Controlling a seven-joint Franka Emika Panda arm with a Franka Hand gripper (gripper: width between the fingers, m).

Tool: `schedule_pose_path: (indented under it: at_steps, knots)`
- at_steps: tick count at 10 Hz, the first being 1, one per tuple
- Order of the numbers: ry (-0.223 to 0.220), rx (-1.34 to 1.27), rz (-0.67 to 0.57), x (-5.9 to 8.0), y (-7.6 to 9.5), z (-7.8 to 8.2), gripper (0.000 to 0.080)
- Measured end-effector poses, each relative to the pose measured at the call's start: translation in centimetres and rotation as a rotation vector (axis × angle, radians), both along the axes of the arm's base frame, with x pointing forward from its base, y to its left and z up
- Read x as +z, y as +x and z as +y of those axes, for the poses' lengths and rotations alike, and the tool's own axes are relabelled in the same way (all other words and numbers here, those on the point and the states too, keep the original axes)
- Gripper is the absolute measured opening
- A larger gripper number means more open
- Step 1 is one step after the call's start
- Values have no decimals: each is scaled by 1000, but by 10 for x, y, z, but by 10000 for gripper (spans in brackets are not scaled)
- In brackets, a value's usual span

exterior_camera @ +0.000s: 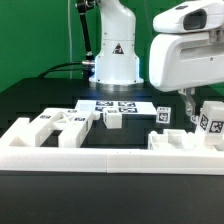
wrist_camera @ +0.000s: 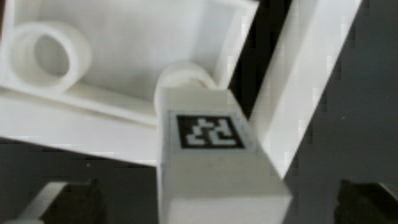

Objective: Assemble chair

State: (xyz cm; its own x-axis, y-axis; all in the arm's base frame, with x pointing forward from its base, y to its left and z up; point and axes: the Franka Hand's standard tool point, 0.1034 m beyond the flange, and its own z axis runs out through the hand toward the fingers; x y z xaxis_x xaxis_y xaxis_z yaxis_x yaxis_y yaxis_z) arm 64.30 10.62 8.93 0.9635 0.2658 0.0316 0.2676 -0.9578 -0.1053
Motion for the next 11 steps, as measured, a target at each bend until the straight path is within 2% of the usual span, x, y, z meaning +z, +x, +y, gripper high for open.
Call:
schedule_pose_path:
  at_steps: [6, 8, 9, 10, 11]
  knots:
    - [-16, -60, 4, -2, 2, -9, 649]
    - [-16, -61, 5, -2, 2, -9, 378]
    - [-16, -61, 5, -2, 2, -9, 378]
    - [-16, -61, 5, -2, 2, -9, 293]
    - [-16, -61, 5, -2, 2, -9, 293]
